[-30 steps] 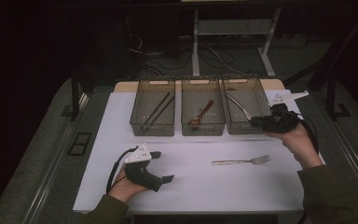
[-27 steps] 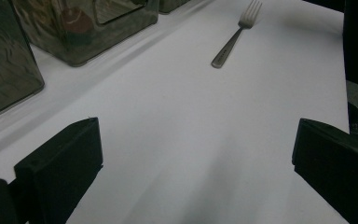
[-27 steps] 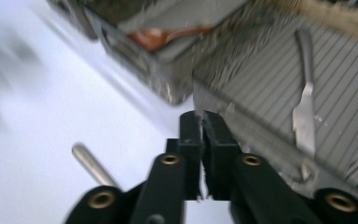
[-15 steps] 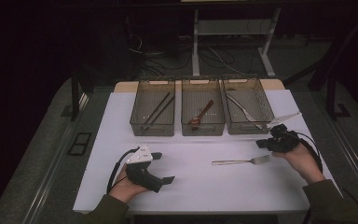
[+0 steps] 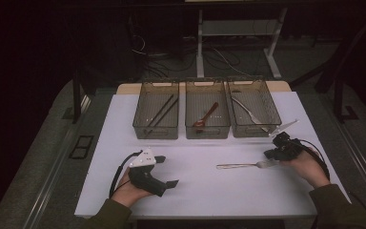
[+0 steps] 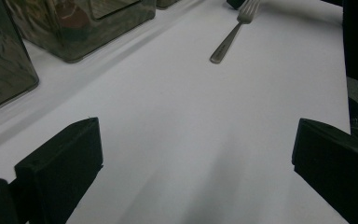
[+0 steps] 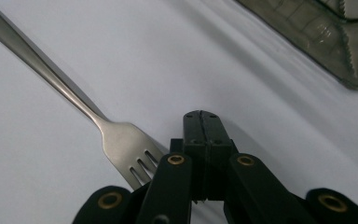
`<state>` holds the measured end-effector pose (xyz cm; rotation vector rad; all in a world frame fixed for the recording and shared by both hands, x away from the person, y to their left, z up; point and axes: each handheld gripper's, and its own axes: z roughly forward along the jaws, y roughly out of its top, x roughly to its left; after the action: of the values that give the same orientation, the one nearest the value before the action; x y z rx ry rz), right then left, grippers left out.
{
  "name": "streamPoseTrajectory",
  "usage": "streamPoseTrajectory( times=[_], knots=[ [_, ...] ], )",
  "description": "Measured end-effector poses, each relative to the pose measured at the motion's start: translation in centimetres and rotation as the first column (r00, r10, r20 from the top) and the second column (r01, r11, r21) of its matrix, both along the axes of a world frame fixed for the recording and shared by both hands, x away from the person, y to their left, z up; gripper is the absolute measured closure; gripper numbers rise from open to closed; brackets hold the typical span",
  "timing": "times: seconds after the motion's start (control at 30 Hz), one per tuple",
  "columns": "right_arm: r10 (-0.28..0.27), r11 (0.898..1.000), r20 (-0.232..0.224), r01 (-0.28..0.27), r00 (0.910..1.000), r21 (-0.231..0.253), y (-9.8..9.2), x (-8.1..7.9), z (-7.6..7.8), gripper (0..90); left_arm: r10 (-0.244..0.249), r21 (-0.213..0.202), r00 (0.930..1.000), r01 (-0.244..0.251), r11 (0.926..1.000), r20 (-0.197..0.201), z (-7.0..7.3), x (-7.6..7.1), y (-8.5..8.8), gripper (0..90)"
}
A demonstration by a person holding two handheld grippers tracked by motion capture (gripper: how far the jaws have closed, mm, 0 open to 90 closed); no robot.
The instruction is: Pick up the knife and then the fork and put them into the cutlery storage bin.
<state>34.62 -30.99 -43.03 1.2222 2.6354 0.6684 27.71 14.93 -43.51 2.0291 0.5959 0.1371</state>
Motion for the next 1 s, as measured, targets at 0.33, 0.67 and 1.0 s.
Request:
streamPoseTrajectory(
  times=[0.33,0.67,1.0],
  knots=[
    [0.044,0.999,-0.041,-0.044,0.9982,0.000,0.1,-0.8,0.1,89.1,0.001,-0.006,1.0000,-0.001,1.0000,0.003,0.0,-0.1,0.0,0.9],
    [0.120,0.993,-0.072,-0.119,0.9902,0.013,0.0,-3.2,0.1,89.1,-0.008,-0.004,1.0000,0.008,1.0000,0.002,0.0,-0.1,-0.2,0.9],
    [0.203,0.979,-0.093,-0.203,0.9747,0.017,0.5,-5.7,0.2,89.1,-0.007,-0.007,1.0000,0.007,1.0000,0.002,0.0,-0.1,-0.2,0.9]
  ],
)
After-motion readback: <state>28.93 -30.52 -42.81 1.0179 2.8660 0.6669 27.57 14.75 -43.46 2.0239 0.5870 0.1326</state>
